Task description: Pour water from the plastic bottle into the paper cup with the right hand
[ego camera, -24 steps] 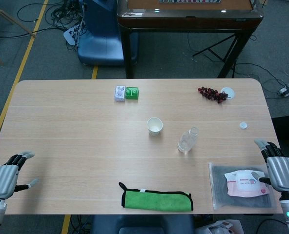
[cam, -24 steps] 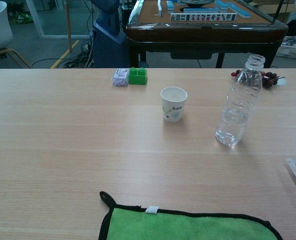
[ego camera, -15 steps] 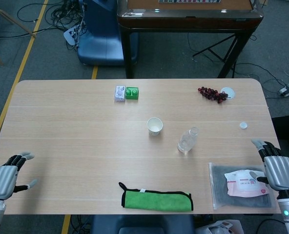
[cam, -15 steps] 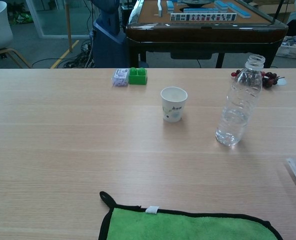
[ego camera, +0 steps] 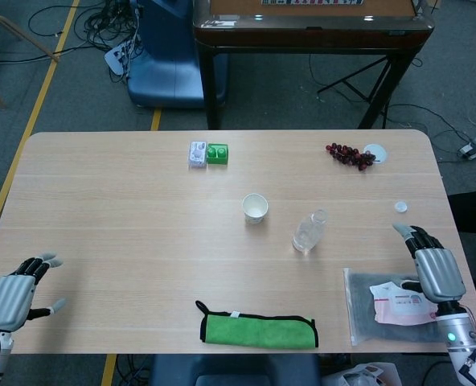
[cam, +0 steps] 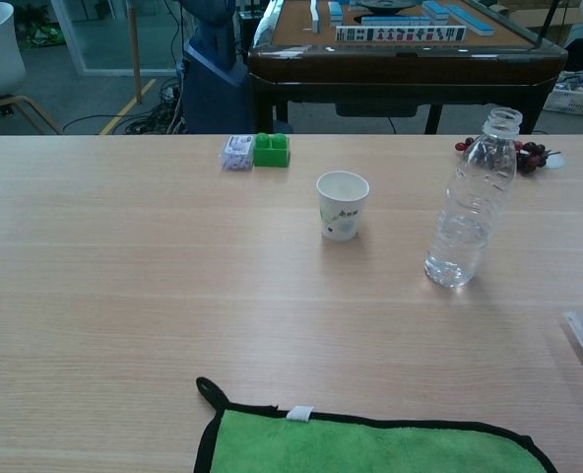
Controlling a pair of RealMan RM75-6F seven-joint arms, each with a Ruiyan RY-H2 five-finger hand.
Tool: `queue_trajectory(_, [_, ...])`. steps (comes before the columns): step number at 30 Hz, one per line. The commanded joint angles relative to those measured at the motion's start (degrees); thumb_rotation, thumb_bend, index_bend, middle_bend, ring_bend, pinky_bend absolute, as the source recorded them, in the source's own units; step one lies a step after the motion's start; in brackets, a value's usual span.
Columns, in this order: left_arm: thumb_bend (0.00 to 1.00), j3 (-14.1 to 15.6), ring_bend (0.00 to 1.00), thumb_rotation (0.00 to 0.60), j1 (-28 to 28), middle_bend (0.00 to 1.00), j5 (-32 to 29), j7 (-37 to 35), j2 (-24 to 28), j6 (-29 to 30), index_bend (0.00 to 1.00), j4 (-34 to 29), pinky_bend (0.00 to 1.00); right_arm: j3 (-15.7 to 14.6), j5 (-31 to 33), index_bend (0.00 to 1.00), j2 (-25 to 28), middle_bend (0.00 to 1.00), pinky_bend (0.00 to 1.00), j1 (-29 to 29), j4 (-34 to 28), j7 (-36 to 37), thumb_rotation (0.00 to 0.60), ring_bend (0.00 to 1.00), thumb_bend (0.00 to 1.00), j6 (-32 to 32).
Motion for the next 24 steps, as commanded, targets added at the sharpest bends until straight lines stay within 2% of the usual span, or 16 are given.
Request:
queue_trajectory(1, [0.11, 0.01, 0.23, 0.6, -0.02, 0.21, -0.19, -0.18, 0.08, -0.2, 0.3, 0.08, 0.53, 0.49, 0.04, 0.14, -1.79, 0.18, 0.29, 1.9, 1.07, 0.93, 0.6, 0.14, 0.03, -2.26])
queue_trajectory(10, [0.11, 0.06, 0.23, 0.6, 0.14, 0.21, -0.68, -0.5, 0.36, -0.37, 0.31, -0.06, 0.53, 1.48, 0.23, 0.14, -6.13, 0.18, 0.29, 5.8, 3.41, 3.9, 0.6, 0.13, 0.03, -6.09])
queue_trajectory(17, [0.11, 0.19, 0.23, 0.6, 0.33, 0.21, -0.69, -0.61, 0.66, -0.24, 0.31, -0.48, 0.53, 2.07, 0.59, 0.14, -9.76, 0.18, 0.29, 7.69, 7.16, 8.79, 0.6, 0.13, 0.02, -7.51])
queue_trajectory(24, [0.11, 0.32, 0.24, 0.6, 0.23, 0.21, -1.12, -0.27, 0.69, -0.96, 0.31, -0.19, 0.53, 2.51, 0.93, 0.14, -12.71, 0.18, 0.29, 9.9, 10.49, 10.13, 0.6, 0.13, 0.02, -9.32])
